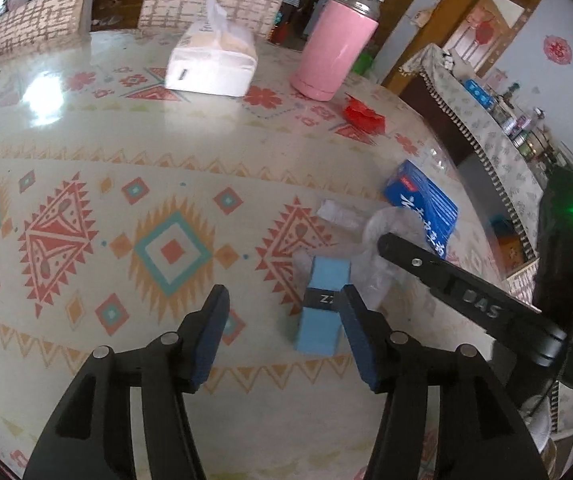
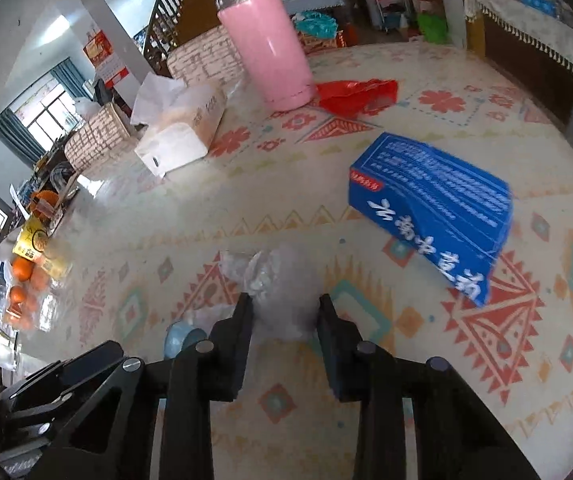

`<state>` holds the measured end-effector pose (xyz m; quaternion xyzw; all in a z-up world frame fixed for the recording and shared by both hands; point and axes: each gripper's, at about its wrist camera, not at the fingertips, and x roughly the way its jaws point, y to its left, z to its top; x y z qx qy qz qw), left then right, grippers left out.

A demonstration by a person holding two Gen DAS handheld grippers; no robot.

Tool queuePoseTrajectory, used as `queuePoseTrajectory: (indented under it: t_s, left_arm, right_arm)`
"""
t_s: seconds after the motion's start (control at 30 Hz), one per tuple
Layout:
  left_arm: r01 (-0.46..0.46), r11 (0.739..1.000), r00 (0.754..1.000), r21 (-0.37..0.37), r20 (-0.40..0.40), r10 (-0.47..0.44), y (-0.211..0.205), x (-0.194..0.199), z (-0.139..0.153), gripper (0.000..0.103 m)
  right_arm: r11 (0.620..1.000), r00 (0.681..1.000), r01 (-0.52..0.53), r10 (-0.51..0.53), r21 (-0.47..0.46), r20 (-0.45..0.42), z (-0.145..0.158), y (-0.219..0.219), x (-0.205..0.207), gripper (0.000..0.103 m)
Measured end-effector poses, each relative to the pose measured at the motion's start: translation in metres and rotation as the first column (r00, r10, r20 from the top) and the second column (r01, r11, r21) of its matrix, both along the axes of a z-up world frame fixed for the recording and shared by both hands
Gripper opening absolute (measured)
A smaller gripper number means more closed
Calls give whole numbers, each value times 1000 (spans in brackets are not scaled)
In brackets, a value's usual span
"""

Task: Collect trash
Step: 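Return both grippers to the table toward the blue box and plastic wrap, then grasp the light-blue strap item with the left gripper while the right grasps the plastic wrap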

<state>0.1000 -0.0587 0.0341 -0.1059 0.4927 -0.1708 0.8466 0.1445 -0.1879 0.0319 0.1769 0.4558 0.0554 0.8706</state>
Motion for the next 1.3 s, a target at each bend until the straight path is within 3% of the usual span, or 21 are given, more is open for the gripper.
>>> queuePoseTrajectory:
  t_s: [0.33,0.47,0.6,0.63,0.7,0.73,0.77,0.93,1.07,1.1,1.13,1.17,1.2,1.3]
  left_arm:
    - [55,993,998,108,26,-58,-33,-2,-15,56]
    - [113,988,993,102,16,-115,-39,-8,-11,18]
    - [144,988,989,53,10,-145,-35,-11,-5,17]
    - [165,986,986,29,2,-165,-34,-11,-5,19]
    - [200,980,979,-5,-22,-200,-34,-10,-8,41]
    - [217,976,976,-13,-34,-217,-36,-9,-10,63]
    - [235,972,971,-15,-39,-236,-38,-9,-12,70]
    - [296,955,954,20,-46,-295,-52,-18,-14,71]
    - [410,912,911,28,-70,-407,-71,-33,-13,71]
    - [444,896,893,7,-82,-442,-76,-36,-13,71]
    - [507,861,855,-52,-102,-509,-81,-42,-14,71]
    - [536,840,833,-90,-109,-543,-84,-45,-14,71]
    - [549,829,823,-109,-106,-558,-86,-48,-13,71]
    - [538,833,831,-129,-79,-550,-87,-51,-7,72]
  right_arm:
    - [999,999,33,-33,8,19,18,-36,-82,34]
    - [998,998,52,-52,23,24,18,-43,-112,34]
    - [996,994,88,-86,-17,63,27,-47,-141,34]
    - [995,993,98,-96,-16,69,29,-49,-150,34]
    - [994,992,107,-106,0,65,27,-51,-158,34]
    - [994,992,113,-113,10,60,26,-53,-163,34]
    - [993,991,119,-120,17,54,24,-53,-167,34]
    - [990,989,138,-140,37,45,21,-55,-182,35]
    - [988,986,155,-155,5,54,25,-54,-196,36]
    - [986,985,164,-163,-12,60,26,-55,-200,36]
    - [985,984,171,-169,-22,64,27,-55,-203,36]
    - [982,981,186,-182,-41,72,28,-57,-206,36]
    - [978,978,200,-195,-56,79,29,-58,-209,36]
    - [964,966,246,-236,-104,102,32,-65,-218,36]
